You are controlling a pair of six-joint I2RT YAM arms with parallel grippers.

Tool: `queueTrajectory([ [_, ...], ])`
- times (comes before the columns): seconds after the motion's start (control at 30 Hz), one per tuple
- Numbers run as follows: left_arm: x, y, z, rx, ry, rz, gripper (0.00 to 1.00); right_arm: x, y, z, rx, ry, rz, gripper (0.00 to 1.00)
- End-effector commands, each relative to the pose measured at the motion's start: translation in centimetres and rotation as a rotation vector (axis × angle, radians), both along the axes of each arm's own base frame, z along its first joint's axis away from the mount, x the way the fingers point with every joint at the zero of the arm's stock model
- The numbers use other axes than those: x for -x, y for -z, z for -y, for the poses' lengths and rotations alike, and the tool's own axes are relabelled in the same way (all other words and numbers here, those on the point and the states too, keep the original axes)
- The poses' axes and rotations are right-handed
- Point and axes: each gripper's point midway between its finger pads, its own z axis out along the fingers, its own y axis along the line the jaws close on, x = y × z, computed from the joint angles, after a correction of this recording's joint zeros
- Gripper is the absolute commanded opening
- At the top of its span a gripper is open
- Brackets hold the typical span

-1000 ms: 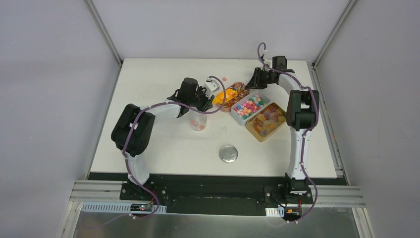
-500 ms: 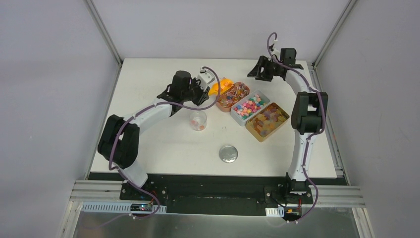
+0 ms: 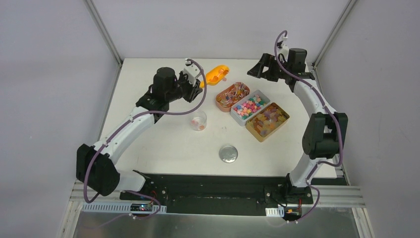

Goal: Pack the candies
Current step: Place the fake candies in the packing bottle.

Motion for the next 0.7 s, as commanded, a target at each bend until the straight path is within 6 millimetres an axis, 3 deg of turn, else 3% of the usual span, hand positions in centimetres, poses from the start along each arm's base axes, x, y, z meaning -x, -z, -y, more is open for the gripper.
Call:
queueTrajectory([
  [0.0,1.7,-3.1,-2.0,0.034,-0.066,0.01,0.0,2.1,-5.2,-1.7,0.005,-0.005,0.162,1.0],
  [0.27,6.2,-2.9,-3.7,0.041,-0.078,-0.118,0.0,5.7,-3.7,-3.0,0.075,-0.025,0.149,1.0],
  [0.4,7.8,-1.2,-4.6,0.006,-0.099,-0.198,0.0,6.0,-2.9,-2.3,0.12,0.007,0.14,1.0],
  [0.67,9.2,1.0,-6.1,-0.078,-0.129,-0.285,0.0,6.3,-2.9,-2.8,0.122,-0.015,0.157,1.0],
])
